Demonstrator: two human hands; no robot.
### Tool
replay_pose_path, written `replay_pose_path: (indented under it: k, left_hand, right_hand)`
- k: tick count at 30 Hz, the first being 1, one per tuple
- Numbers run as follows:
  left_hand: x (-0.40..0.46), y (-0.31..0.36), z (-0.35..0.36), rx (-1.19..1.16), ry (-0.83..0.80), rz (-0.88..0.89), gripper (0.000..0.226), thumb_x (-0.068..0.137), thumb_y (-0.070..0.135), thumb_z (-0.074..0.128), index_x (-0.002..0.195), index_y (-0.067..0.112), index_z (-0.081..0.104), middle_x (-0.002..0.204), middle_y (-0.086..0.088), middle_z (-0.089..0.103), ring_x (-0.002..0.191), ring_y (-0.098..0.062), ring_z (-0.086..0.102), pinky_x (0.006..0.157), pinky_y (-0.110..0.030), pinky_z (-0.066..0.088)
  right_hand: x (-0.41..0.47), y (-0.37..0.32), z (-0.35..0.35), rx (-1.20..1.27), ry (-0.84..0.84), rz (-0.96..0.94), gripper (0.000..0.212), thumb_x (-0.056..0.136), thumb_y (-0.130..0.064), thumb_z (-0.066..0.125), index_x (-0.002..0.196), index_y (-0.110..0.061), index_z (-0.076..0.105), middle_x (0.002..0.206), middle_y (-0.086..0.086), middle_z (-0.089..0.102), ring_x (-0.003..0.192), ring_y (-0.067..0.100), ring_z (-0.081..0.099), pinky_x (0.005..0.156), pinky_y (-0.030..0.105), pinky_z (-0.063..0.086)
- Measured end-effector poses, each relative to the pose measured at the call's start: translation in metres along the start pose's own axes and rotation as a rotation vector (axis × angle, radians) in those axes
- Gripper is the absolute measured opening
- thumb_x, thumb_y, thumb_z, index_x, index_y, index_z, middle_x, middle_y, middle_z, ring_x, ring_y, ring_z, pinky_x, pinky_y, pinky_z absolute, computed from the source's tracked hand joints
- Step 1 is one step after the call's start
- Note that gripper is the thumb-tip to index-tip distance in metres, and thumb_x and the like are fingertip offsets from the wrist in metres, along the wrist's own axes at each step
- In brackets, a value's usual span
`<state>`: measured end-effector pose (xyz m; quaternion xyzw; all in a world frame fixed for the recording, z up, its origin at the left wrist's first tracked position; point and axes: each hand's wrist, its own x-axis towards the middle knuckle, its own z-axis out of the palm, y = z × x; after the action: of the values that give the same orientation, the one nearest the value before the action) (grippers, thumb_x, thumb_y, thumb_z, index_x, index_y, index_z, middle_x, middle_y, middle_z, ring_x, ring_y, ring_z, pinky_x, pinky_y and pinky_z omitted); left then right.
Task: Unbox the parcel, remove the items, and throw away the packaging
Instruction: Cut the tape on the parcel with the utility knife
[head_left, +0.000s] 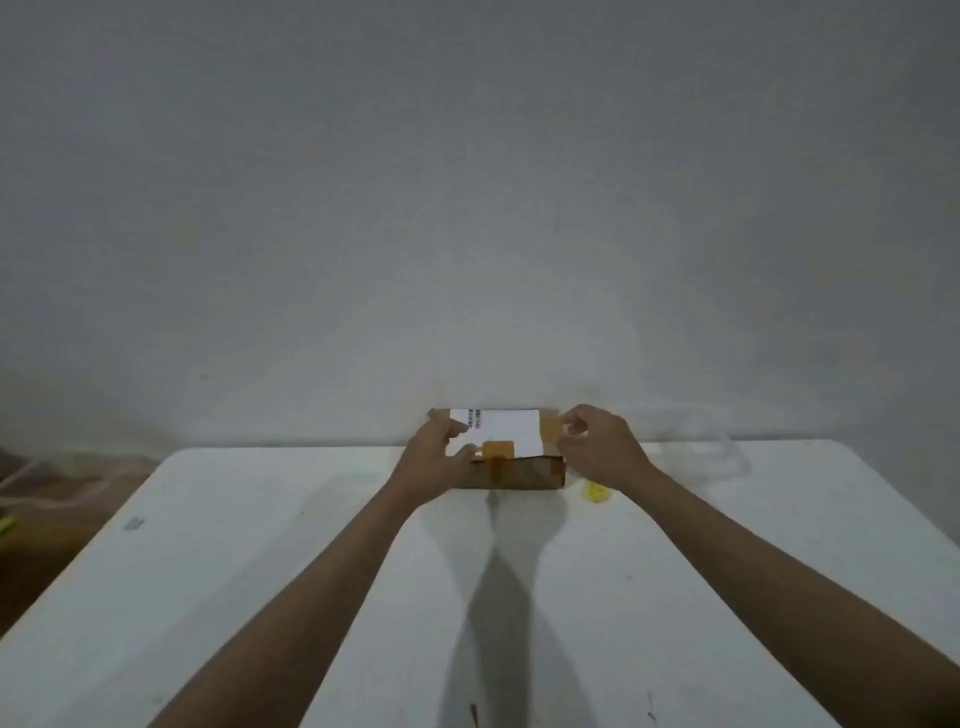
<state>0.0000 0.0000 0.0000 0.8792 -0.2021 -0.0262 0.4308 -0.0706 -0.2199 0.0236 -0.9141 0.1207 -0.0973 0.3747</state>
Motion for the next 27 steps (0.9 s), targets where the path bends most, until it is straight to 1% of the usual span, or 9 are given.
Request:
replay_pose_path:
  k: [2, 4, 7, 11, 15, 18, 20, 22, 27]
  left_hand:
    - [0.008, -0.012, 0.003, -0.005, 0.036, -0.016, 0.042, 0.088, 0.022, 0.063, 0.126, 0.009, 0.051, 0.113, 0.000, 0.051, 0.105, -0.017, 0.052, 0.079, -0.011, 0.038]
    - [0.013, -0.028, 0.009, 0.060, 0.078, -0.019, 0.046, 0.088, 0.024, 0.062, 0.130, 0.012, 0.049, 0.109, -0.001, 0.053, 0.108, -0.021, 0.050, 0.085, -0.021, 0.040]
    - [0.026, -0.050, 0.015, 0.126, 0.147, 0.038, 0.045, 0.084, 0.037, 0.062, 0.122, 0.014, 0.056, 0.117, -0.004, 0.058, 0.118, -0.026, 0.044, 0.097, -0.038, 0.036]
    - [0.046, -0.073, 0.025, 0.160, 0.118, 0.093, 0.057, 0.079, 0.056, 0.048, 0.117, 0.014, 0.057, 0.124, -0.003, 0.056, 0.123, -0.027, 0.043, 0.099, -0.049, 0.038]
    - [0.057, -0.085, 0.038, 0.146, 0.050, -0.005, 0.069, 0.076, 0.052, 0.062, 0.128, 0.007, 0.052, 0.145, -0.017, 0.038, 0.142, -0.029, 0.021, 0.109, -0.048, 0.023]
    - [0.059, -0.091, 0.045, 0.122, 0.077, -0.022, 0.073, 0.071, 0.058, 0.060, 0.121, 0.005, 0.058, 0.146, -0.024, 0.033, 0.139, -0.038, 0.027, 0.104, -0.056, 0.034]
    - [0.057, -0.095, 0.050, 0.135, 0.104, 0.000, 0.073, 0.072, 0.060, 0.057, 0.120, 0.005, 0.059, 0.147, -0.025, 0.031, 0.136, -0.040, 0.031, 0.103, -0.055, 0.037]
    - [0.055, -0.096, 0.053, 0.126, 0.134, 0.007, 0.071, 0.073, 0.057, 0.059, 0.123, 0.006, 0.057, 0.150, -0.020, 0.027, 0.135, -0.038, 0.033, 0.102, -0.053, 0.039]
    - [0.055, -0.096, 0.063, 0.075, 0.233, 0.009, 0.080, 0.064, 0.068, 0.064, 0.121, 0.012, 0.058, 0.150, -0.011, 0.028, 0.131, -0.033, 0.039, 0.097, -0.048, 0.044]
  right_hand:
    - [0.006, 0.008, 0.009, -0.028, 0.000, 0.036, 0.035, 0.083, -0.021, 0.063, 0.116, -0.009, 0.059, 0.115, 0.005, 0.063, 0.106, 0.022, 0.058, 0.083, 0.025, 0.043]
    - [0.007, 0.021, 0.022, -0.056, -0.016, 0.077, 0.036, 0.083, -0.023, 0.063, 0.117, -0.009, 0.059, 0.116, 0.006, 0.063, 0.108, 0.022, 0.058, 0.085, 0.027, 0.044]
    - [0.012, 0.040, 0.039, -0.064, 0.014, 0.144, 0.038, 0.084, -0.023, 0.063, 0.119, -0.010, 0.059, 0.119, 0.007, 0.062, 0.111, 0.024, 0.058, 0.089, 0.031, 0.045]
    - [0.014, 0.061, 0.053, -0.111, 0.067, 0.239, 0.040, 0.083, -0.024, 0.064, 0.120, -0.010, 0.057, 0.115, 0.016, 0.059, 0.109, 0.033, 0.057, 0.088, 0.038, 0.049]
    - [0.016, 0.075, 0.062, -0.168, 0.103, 0.309, 0.041, 0.084, -0.024, 0.061, 0.123, -0.012, 0.055, 0.112, 0.016, 0.053, 0.106, 0.036, 0.055, 0.081, 0.040, 0.051]
    - [0.018, 0.086, 0.070, -0.209, 0.106, 0.330, 0.041, 0.086, -0.023, 0.059, 0.125, -0.011, 0.055, 0.117, 0.018, 0.051, 0.109, 0.037, 0.053, 0.083, 0.040, 0.049]
    - [0.017, 0.093, 0.075, -0.233, 0.112, 0.329, 0.040, 0.087, -0.023, 0.059, 0.125, -0.011, 0.056, 0.116, 0.019, 0.053, 0.111, 0.038, 0.051, 0.086, 0.040, 0.048]
    - [0.018, 0.098, 0.079, -0.267, 0.138, 0.310, 0.038, 0.087, -0.023, 0.060, 0.122, -0.011, 0.059, 0.115, 0.018, 0.054, 0.110, 0.038, 0.050, 0.086, 0.041, 0.048]
    - [0.021, 0.107, 0.081, -0.267, 0.184, 0.308, 0.033, 0.085, -0.019, 0.063, 0.117, -0.012, 0.062, 0.109, 0.018, 0.055, 0.102, 0.039, 0.053, 0.083, 0.041, 0.048]
